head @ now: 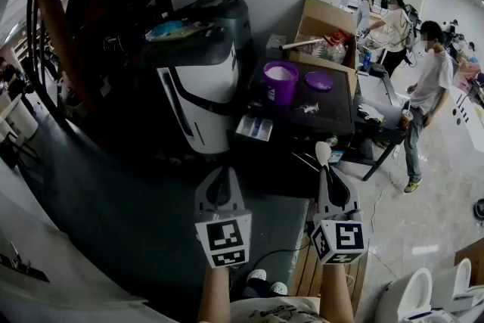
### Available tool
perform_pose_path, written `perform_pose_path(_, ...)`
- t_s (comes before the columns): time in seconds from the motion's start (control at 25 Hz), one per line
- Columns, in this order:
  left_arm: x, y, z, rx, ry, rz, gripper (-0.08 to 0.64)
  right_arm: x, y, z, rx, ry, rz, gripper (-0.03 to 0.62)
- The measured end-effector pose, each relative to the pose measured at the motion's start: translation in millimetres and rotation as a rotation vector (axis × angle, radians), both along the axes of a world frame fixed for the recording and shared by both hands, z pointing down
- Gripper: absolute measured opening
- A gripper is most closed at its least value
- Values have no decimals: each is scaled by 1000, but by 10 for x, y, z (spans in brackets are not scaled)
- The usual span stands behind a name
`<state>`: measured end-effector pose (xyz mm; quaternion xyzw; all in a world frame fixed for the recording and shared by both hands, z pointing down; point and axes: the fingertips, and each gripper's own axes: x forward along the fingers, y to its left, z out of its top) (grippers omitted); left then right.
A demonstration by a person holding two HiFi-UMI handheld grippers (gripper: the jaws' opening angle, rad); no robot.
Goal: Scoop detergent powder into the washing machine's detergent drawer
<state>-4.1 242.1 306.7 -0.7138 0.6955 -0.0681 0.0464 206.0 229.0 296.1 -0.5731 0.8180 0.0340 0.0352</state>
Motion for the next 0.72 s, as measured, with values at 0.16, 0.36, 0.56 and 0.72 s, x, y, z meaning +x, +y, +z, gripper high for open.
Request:
perform_pose_path(0.16, 26, 1, 5, 0, 0, 1, 3, 22, 0, -1, 2, -3, -2, 20)
perform_pose_path(0.36, 76, 23, 3, -1, 0, -2, 3, 61, 24, 6, 0, -1, -7, 20)
perform_pose_path(0.56, 136, 61, 38, -8, 0, -13, 3, 141, 60, 2, 11, -21, -13, 20)
perform_pose_path(0.72, 197, 126, 95, -13, 3, -26, 3, 185, 105, 38, 8, -21, -31, 20)
